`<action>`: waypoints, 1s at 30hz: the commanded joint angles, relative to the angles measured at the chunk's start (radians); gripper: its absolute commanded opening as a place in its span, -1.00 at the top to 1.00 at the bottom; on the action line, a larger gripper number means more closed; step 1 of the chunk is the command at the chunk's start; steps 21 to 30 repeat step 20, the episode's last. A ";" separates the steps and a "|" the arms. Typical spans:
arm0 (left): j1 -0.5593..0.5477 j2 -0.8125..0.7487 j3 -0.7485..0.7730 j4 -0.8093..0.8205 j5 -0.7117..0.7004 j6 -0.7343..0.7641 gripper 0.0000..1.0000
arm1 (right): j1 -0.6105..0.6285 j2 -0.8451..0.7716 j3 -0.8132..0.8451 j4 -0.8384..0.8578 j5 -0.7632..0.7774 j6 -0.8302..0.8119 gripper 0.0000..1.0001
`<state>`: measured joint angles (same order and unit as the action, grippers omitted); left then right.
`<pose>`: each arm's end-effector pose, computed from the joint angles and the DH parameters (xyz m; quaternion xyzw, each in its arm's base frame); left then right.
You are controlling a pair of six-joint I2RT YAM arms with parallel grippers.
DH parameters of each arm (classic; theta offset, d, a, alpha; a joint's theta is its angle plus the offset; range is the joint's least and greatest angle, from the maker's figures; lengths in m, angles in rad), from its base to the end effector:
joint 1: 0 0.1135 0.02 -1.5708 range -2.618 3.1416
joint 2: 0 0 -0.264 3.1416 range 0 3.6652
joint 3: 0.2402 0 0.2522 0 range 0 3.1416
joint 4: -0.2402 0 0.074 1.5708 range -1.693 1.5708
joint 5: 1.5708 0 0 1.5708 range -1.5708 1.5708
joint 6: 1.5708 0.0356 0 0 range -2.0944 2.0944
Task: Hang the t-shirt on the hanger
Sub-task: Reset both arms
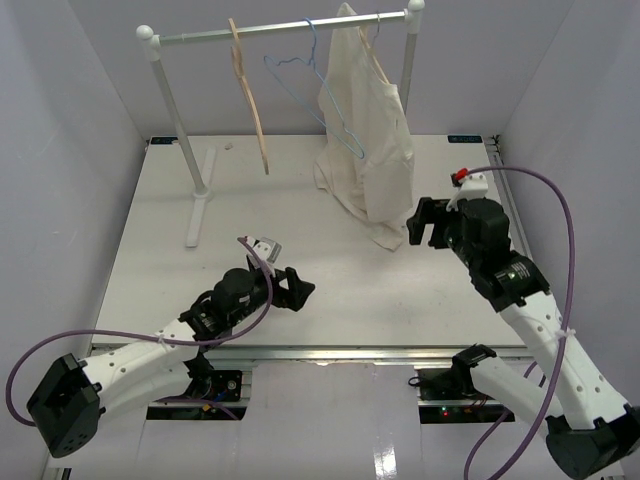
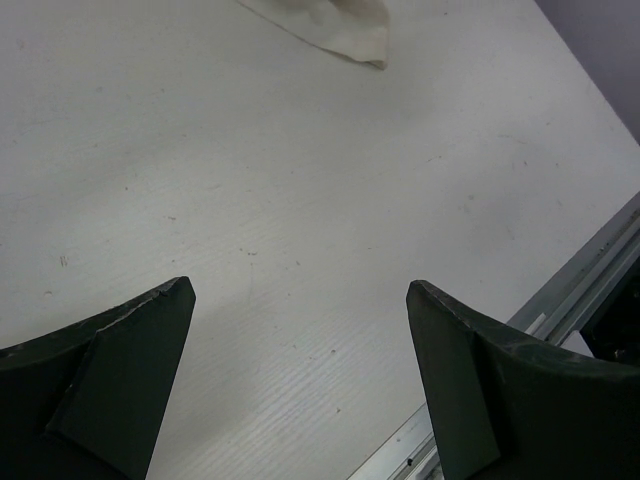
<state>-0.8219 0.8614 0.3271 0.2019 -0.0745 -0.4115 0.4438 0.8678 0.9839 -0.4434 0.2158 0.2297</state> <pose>0.1333 -0.1395 0.2050 0.1447 0.8011 -0.3107 0.4907 0.1737 0.0741 0.3679 -0.0240 0.8102 0.1087 0.5755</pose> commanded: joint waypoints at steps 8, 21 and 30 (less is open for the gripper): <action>-0.014 -0.360 -0.090 0.037 -0.040 -0.013 -0.96 | 0.006 -0.292 -0.248 0.178 -0.178 -0.022 -0.80; -0.025 -0.576 -0.156 0.046 -0.102 0.000 -0.96 | 0.007 -0.424 -0.322 0.243 -0.247 -0.034 -0.80; -0.025 -0.576 -0.156 0.046 -0.102 0.000 -0.96 | 0.007 -0.424 -0.322 0.243 -0.247 -0.034 -0.80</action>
